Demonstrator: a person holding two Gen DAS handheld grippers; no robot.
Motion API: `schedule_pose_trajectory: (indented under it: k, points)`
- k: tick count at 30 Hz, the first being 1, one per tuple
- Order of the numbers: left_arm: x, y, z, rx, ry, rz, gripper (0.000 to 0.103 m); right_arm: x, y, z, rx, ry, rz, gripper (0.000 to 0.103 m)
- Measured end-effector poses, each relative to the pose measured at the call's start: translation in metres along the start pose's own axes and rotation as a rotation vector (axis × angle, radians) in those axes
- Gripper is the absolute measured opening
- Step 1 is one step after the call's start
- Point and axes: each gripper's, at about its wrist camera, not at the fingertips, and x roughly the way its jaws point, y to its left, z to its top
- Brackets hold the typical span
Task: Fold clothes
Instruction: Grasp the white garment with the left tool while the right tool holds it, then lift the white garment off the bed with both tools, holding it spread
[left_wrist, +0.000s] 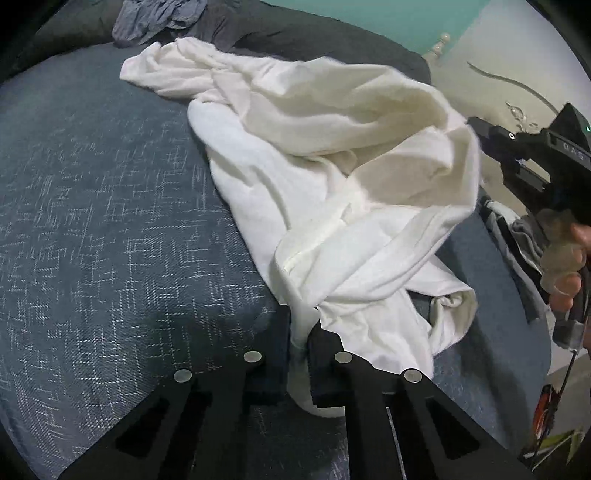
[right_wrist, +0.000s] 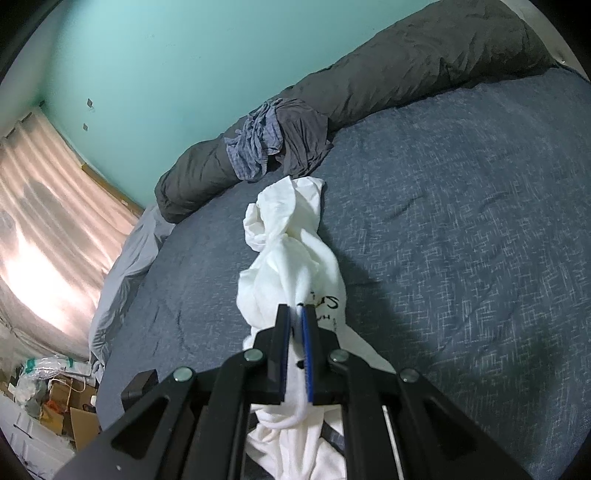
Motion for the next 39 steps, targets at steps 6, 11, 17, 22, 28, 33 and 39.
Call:
schedule_pose_trajectory:
  k: [6, 11, 17, 22, 28, 33, 39]
  points:
    - [-0.025, 0.000, 0.002, -0.009, -0.037, -0.019, 0.008, 0.005, 0.006, 0.004, -0.006, 0.050, -0.049, 0.006]
    - [-0.045, 0.002, -0.003, -0.004, -0.049, -0.019, 0.008, 0.026, -0.003, 0.002, 0.008, 0.115, -0.128, 0.046]
    - [-0.047, 0.003, 0.001, 0.006, -0.061, -0.021, 0.008, 0.068, 0.006, -0.006, -0.111, 0.201, -0.189, 0.051]
    - [-0.052, 0.003, 0.004, 0.017, -0.066, -0.026, 0.008, 0.099, 0.016, -0.014, -0.233, 0.257, -0.268, 0.053]
    - [-0.068, 0.006, 0.011, 0.025, -0.075, -0.010, 0.008, 0.119, 0.020, -0.018, -0.286, 0.305, -0.301, 0.020]
    - [-0.104, 0.004, 0.024, 0.040, -0.113, 0.020, 0.008, 0.088, 0.031, -0.005, -0.236, 0.232, -0.246, 0.010]
    - [-0.156, -0.001, 0.041, 0.053, -0.174, 0.053, 0.008, 0.026, 0.069, 0.019, -0.210, 0.119, -0.179, 0.009]
